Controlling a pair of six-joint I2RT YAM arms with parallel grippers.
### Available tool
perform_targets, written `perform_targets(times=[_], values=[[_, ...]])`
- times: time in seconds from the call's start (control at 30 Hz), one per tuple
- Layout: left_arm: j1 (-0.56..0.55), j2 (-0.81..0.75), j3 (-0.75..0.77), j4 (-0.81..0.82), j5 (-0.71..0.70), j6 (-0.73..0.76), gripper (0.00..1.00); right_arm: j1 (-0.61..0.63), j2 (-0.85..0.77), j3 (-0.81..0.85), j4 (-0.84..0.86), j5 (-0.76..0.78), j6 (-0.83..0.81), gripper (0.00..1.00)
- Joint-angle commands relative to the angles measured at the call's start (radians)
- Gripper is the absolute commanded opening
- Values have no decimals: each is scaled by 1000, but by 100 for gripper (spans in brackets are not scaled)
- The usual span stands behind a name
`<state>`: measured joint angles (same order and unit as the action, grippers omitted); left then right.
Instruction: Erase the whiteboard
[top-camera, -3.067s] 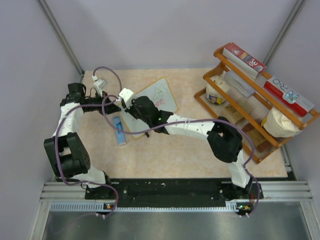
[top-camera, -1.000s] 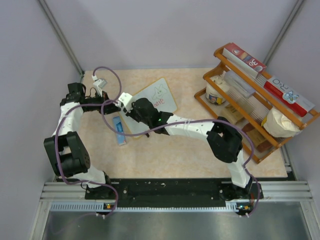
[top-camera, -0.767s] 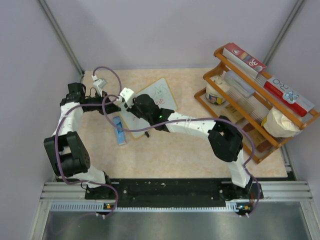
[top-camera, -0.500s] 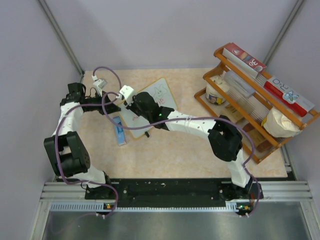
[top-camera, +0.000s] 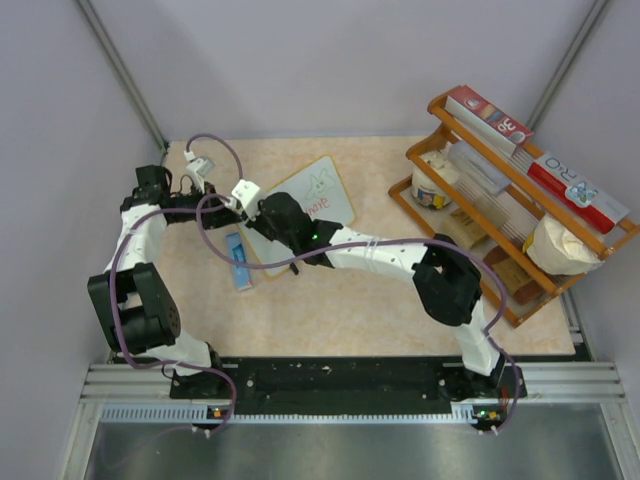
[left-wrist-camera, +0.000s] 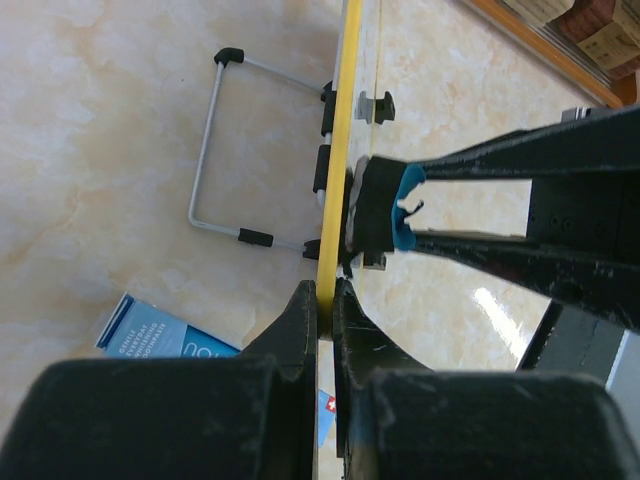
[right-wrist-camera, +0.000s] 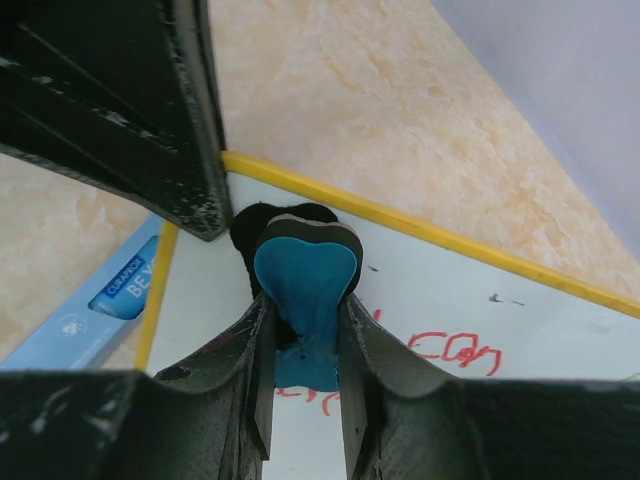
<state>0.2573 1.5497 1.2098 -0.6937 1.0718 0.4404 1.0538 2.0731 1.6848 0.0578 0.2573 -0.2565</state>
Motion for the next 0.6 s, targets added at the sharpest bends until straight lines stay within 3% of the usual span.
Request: perform_targets(times=[0.0,0.57], values=[[-24,15,-26,-21,-18,64,0,43,30,72,-12,-44,26,0],[-23,9,-24,-38,-19,86,0,-15,61,78,8,33,2,0]])
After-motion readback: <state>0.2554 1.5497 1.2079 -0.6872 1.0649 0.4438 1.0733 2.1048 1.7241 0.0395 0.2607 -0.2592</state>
